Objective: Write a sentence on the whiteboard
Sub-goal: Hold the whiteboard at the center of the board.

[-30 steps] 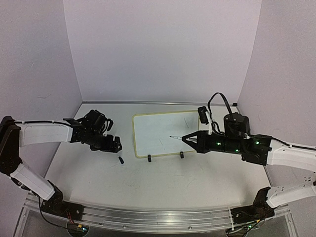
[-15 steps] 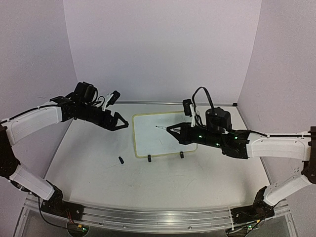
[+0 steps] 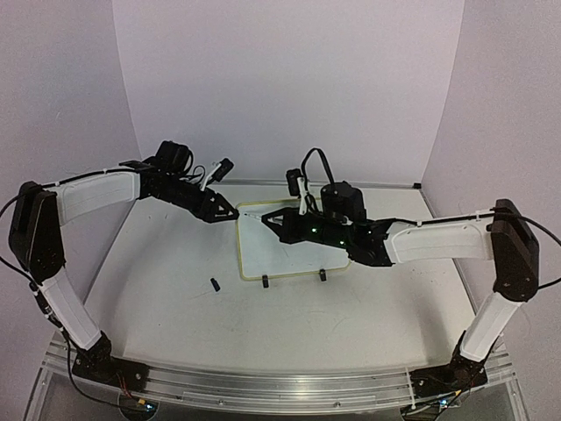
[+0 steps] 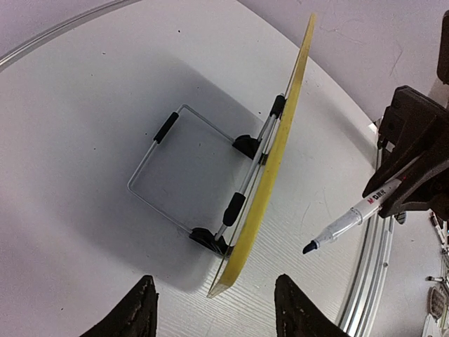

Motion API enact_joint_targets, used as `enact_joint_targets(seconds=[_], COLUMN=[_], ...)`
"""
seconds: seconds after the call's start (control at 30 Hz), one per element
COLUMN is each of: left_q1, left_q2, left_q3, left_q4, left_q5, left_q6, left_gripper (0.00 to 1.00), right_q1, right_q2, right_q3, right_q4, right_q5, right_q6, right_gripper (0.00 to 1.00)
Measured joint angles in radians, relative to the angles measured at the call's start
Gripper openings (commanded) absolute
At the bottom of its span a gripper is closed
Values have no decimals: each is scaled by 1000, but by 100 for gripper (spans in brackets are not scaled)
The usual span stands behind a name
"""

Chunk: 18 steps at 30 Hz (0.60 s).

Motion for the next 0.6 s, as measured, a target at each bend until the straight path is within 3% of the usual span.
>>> enact_joint_targets(seconds=[0.3,0.6], left_q1=[0,0], left_q2=[18,43], left_q3=[0,0], left_q4=[27,44], left_q5=[41,72], left_q6=[15,23], left_gripper=[31,17], right_q1=[0,0], right_q2=[2,2], right_q3=[0,0], right_q4=[34,46], right_q5=[32,41], right_q6=[0,0], right_gripper=[0,0])
